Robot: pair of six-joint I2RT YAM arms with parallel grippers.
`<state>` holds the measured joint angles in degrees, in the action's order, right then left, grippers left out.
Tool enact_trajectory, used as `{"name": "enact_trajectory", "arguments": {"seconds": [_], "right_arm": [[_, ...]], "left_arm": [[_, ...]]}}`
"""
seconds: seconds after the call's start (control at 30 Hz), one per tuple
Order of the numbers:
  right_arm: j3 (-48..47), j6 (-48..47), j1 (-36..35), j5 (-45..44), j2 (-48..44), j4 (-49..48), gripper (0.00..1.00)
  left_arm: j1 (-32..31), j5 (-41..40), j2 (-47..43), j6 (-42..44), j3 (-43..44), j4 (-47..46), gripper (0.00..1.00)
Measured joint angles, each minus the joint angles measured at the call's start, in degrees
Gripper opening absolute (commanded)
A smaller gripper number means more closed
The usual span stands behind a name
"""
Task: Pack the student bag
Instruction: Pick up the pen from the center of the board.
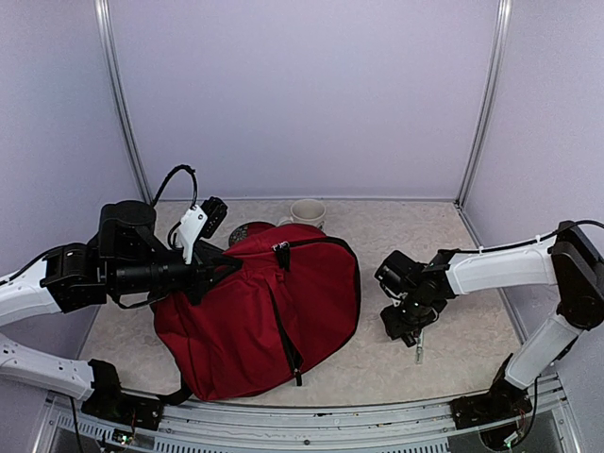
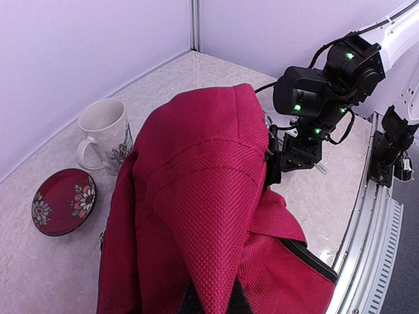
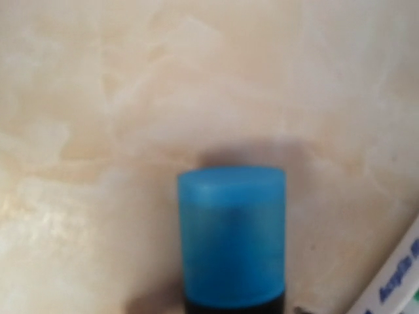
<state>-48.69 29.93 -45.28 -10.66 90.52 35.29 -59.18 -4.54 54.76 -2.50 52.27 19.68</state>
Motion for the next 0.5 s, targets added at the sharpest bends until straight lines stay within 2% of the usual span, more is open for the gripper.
{"name": "enact_trajectory", "arguments": {"seconds": [0.03, 0.13, 0.3, 0.4, 0.5], "right_arm": [[0.1, -0.3, 0.5, 0.3, 0.2, -0.3, 0.41], [0.4, -0.9, 1.5, 1.8, 0.6, -1.6, 0.37], [0.4, -1.9, 1.7, 3.3, 0.8, -2.9, 0.14], [0.4, -2.3, 1.7, 4.2, 0.7, -3.3, 0.1], [0.4, -2.9, 1.8, 5.3, 0.0, -3.3, 0.01]], "left_arm": [[0.0, 0.0, 0.0, 0.0, 0.0, 0.0, 0.0], [0.0, 0.0, 0.0, 0.0, 0.0, 0.0, 0.0], [0.0, 0.0, 0.0, 0.0, 0.0, 0.0, 0.0], [0.0, 0.0, 0.0, 0.0, 0.0, 0.0, 0.0], [0.0, 0.0, 0.0, 0.0, 0.0, 0.0, 0.0]]}}
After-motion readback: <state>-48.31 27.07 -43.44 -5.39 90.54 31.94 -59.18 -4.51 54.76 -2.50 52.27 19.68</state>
